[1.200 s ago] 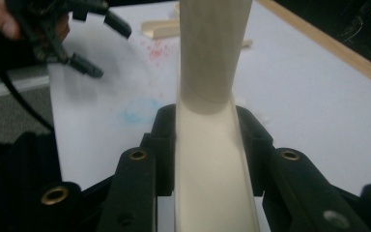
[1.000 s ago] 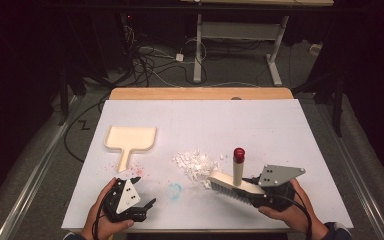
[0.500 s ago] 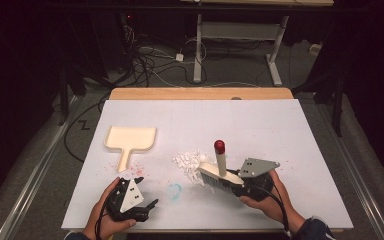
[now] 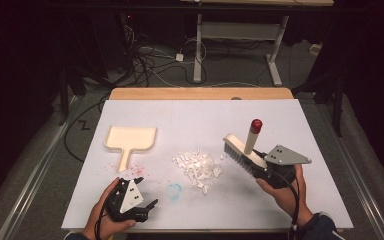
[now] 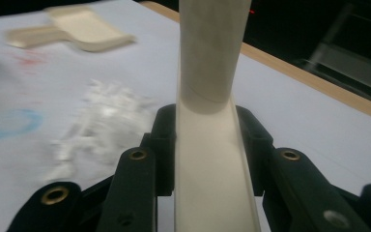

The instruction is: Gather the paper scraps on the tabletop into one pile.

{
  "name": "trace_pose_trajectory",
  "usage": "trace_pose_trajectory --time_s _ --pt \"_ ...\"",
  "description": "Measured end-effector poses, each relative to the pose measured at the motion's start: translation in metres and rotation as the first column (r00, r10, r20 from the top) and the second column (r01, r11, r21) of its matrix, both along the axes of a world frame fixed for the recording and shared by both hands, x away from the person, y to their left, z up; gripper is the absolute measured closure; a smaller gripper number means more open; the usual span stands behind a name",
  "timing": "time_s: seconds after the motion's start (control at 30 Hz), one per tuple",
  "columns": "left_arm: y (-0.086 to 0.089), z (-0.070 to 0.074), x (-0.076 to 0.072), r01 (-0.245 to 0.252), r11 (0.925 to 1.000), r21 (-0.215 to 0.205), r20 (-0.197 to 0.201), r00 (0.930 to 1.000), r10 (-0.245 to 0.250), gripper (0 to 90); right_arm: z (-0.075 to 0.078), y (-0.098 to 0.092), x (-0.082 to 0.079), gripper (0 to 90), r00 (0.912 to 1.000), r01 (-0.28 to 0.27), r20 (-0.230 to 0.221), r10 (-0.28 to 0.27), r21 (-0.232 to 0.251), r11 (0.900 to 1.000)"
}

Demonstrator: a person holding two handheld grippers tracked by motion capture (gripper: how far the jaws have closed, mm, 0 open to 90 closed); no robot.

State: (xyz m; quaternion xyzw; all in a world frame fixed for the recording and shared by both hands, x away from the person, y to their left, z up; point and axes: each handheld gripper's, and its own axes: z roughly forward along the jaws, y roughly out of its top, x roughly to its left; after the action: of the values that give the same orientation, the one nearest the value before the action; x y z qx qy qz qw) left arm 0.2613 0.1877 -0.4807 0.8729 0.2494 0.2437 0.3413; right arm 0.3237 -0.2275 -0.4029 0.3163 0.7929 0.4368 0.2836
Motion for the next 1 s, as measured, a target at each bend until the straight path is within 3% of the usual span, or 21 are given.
trace_pose_trajectory --time_s 0.13,0.3,0.43,0.7,0.83,1.0 --pt "0.0 0.0 0.001 0.002 1.0 -0.001 0.0 1.0 -0.002 18.4 -0.015 0.003 0.019 68.0 0.9927 0.12 -0.002 -0.121 -0.049 0.992" --pt "-0.001 0.0 0.001 0.004 1.0 -0.005 -0.001 1.0 -0.004 18.4 -0.03 0.024 0.035 68.0 0.9875 0.155 -0.011 -0.157 -0.122 0.98" --pt "-0.001 0.0 0.001 0.012 0.9999 -0.001 -0.001 0.9999 -0.012 18.4 -0.037 0.047 0.038 67.9 0.99 0.136 -0.023 -0.139 -0.104 0.985" --pt "-0.002 0.0 0.001 0.016 0.9999 -0.002 0.007 0.9999 -0.016 18.4 -0.041 0.098 0.032 67.8 0.9993 0.031 -0.02 -0.032 -0.084 0.996" --pt "-0.001 0.0 0.001 0.017 0.9999 -0.003 0.007 0.9998 -0.017 18.4 -0.037 0.106 0.026 67.9 0.9991 -0.04 -0.012 0.04 -0.067 0.997" --pt "-0.001 0.0 0.0 0.012 0.9999 -0.01 0.001 0.9999 -0.012 18.4 -0.027 0.096 0.022 67.9 0.9991 -0.04 0.014 0.041 -0.064 0.997"
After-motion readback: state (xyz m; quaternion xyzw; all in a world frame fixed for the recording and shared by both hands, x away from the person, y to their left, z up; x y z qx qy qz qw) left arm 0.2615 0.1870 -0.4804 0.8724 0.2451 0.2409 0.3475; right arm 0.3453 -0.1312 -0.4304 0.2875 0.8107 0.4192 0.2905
